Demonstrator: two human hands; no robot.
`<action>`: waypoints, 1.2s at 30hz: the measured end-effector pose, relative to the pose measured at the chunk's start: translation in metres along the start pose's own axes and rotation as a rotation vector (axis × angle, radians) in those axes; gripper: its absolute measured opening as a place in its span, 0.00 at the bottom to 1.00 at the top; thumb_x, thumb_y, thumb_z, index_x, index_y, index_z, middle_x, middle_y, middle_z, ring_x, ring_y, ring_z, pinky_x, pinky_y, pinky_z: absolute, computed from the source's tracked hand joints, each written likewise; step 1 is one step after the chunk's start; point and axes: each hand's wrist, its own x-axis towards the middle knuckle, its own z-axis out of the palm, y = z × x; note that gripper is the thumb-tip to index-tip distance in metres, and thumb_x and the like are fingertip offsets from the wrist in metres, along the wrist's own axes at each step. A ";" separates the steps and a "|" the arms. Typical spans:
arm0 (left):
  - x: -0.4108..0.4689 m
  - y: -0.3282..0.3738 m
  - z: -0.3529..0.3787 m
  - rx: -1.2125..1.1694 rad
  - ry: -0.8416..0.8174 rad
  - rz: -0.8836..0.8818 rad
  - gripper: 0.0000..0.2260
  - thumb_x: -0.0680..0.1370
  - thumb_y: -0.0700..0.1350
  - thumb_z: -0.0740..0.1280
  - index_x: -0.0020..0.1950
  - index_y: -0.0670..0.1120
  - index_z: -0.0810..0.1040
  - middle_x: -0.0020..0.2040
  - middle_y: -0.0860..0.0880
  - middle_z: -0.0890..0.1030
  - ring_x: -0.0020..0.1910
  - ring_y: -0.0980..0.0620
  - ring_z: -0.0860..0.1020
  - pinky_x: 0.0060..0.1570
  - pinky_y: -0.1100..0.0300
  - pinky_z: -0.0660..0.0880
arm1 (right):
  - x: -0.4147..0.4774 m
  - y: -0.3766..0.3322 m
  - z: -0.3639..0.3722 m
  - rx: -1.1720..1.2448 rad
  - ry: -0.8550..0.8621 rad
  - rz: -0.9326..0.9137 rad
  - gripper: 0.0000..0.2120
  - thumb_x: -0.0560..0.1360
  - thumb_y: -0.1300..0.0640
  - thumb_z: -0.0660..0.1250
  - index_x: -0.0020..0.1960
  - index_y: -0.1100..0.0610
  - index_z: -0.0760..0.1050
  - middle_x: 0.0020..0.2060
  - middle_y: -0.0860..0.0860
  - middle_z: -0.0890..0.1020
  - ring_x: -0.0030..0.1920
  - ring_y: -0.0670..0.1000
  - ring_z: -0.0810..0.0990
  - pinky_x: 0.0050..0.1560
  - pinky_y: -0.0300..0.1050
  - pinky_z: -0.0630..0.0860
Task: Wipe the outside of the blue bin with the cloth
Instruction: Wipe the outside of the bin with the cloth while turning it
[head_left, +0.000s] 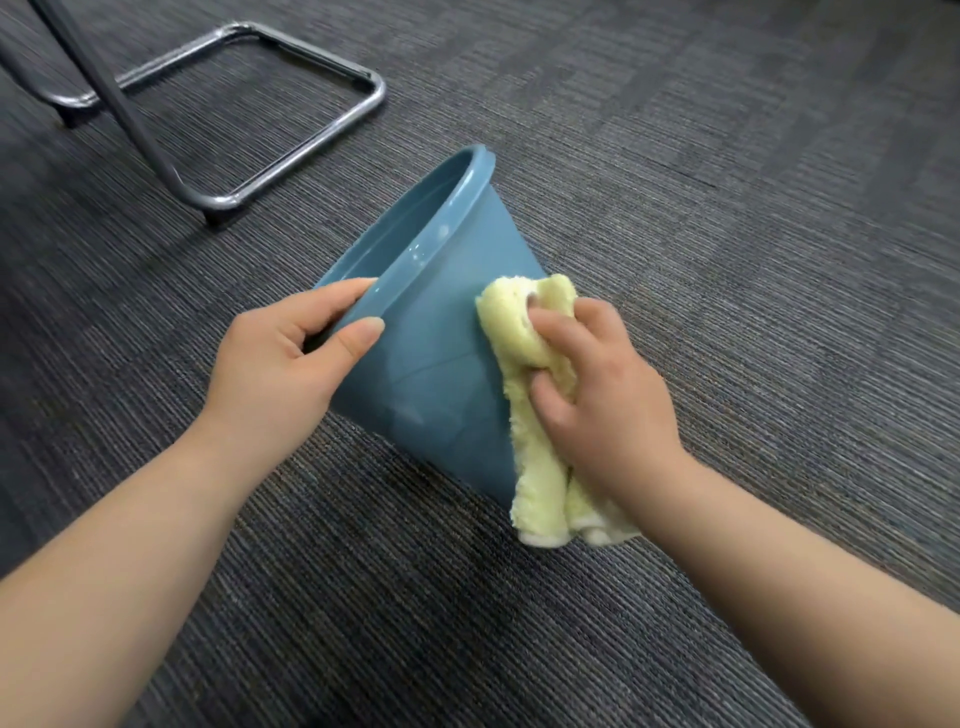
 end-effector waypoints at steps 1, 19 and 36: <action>0.000 -0.002 -0.002 0.005 0.013 -0.004 0.14 0.70 0.44 0.67 0.45 0.66 0.75 0.47 0.65 0.79 0.45 0.72 0.75 0.51 0.74 0.70 | -0.003 0.000 0.002 -0.036 -0.011 -0.036 0.19 0.69 0.59 0.64 0.60 0.50 0.73 0.60 0.58 0.73 0.40 0.60 0.78 0.34 0.44 0.65; 0.006 -0.010 -0.013 0.002 0.069 -0.101 0.15 0.71 0.46 0.64 0.42 0.70 0.76 0.39 0.75 0.78 0.45 0.70 0.76 0.54 0.62 0.71 | -0.036 -0.006 0.020 -0.203 -0.217 -0.108 0.23 0.58 0.60 0.75 0.52 0.51 0.77 0.51 0.59 0.81 0.28 0.56 0.80 0.23 0.38 0.64; -0.006 -0.015 -0.013 0.102 -0.076 0.015 0.22 0.71 0.43 0.66 0.60 0.61 0.64 0.55 0.68 0.69 0.49 0.81 0.67 0.50 0.84 0.61 | -0.047 0.074 0.019 -0.402 -0.279 0.187 0.19 0.73 0.53 0.61 0.64 0.49 0.67 0.64 0.54 0.68 0.45 0.58 0.78 0.33 0.42 0.63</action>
